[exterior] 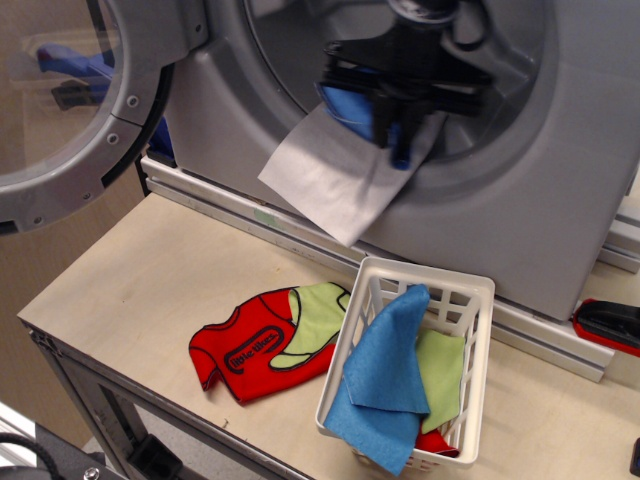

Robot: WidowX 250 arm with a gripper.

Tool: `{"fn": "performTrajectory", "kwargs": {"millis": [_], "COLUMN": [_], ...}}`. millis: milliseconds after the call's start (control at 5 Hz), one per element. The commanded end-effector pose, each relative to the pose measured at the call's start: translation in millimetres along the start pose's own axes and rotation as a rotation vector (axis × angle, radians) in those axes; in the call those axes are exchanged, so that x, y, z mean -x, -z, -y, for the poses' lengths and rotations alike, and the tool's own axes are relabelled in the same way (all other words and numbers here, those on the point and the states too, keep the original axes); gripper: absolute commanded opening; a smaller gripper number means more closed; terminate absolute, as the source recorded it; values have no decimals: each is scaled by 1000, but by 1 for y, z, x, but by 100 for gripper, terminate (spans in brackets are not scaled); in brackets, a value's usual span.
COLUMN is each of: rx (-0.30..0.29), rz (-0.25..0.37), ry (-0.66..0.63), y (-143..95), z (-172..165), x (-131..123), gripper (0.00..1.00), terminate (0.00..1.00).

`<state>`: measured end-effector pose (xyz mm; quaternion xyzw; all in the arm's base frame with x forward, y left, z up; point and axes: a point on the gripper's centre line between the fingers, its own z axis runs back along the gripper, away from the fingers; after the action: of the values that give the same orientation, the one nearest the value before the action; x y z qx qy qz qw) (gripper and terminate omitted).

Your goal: Take clothes out of laundry machine

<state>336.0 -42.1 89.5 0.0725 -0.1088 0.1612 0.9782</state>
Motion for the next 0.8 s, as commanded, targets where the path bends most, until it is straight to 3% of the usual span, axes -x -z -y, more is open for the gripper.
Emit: {"fn": "performTrajectory", "kwargs": {"millis": [0,200,600], "rx": [96,165,257], "rz": [52,26,-49], "ry": [-140,-162,-73], "y": [-4,18,60], "z": [20,26,31], "x": [49,71,85], "gripper": [0,0,0], "terminate": [0,0,0]}}
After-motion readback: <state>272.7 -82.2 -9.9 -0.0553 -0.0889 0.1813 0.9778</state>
